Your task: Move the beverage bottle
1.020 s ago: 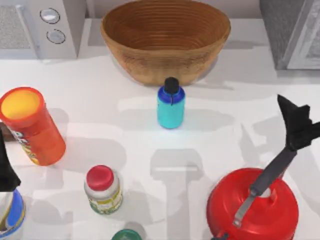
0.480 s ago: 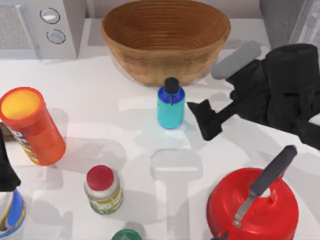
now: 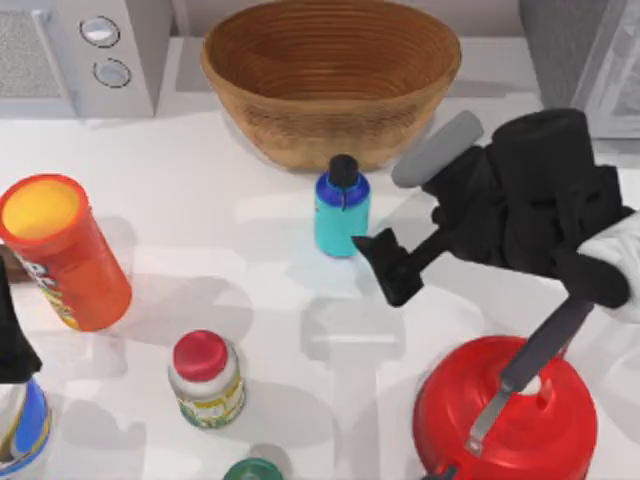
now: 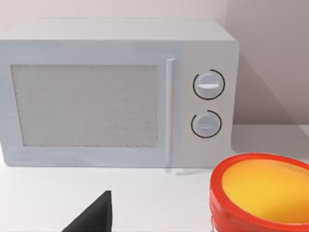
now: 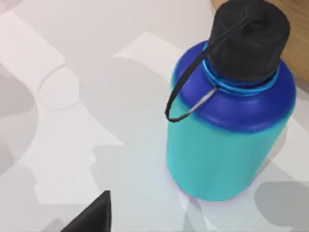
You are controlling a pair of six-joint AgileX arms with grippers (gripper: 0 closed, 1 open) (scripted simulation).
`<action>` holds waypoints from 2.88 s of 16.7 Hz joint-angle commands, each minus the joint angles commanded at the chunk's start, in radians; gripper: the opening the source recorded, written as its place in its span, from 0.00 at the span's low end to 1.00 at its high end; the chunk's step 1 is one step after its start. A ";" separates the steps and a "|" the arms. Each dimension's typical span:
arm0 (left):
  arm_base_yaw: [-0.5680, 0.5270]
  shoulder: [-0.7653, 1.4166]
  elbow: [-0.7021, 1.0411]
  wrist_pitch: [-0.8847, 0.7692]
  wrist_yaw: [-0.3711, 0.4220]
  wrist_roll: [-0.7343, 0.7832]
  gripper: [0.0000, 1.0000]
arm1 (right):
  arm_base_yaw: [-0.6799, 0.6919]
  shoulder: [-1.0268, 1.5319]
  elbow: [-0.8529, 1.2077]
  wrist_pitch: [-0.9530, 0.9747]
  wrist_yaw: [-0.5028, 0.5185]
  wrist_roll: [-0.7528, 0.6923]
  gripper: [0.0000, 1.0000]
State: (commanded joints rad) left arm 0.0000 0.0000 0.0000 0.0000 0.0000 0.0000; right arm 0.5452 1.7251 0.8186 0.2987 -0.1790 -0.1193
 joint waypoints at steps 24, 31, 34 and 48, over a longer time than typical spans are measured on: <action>0.000 0.000 0.000 0.000 0.000 0.000 1.00 | 0.043 0.400 0.295 0.109 0.041 0.026 0.70; 0.000 0.000 0.000 0.000 0.000 0.000 1.00 | 0.043 0.400 0.295 0.109 0.041 0.026 0.17; 0.000 0.000 0.000 0.000 0.000 0.000 1.00 | 0.043 0.400 0.295 0.109 0.041 0.026 0.00; 0.000 0.000 0.000 0.000 0.000 0.000 1.00 | -0.093 0.329 0.300 0.118 0.048 0.127 0.00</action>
State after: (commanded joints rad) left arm 0.0000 0.0000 0.0000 0.0000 0.0000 0.0000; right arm 0.4518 2.0546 1.1182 0.4166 -0.1309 0.0074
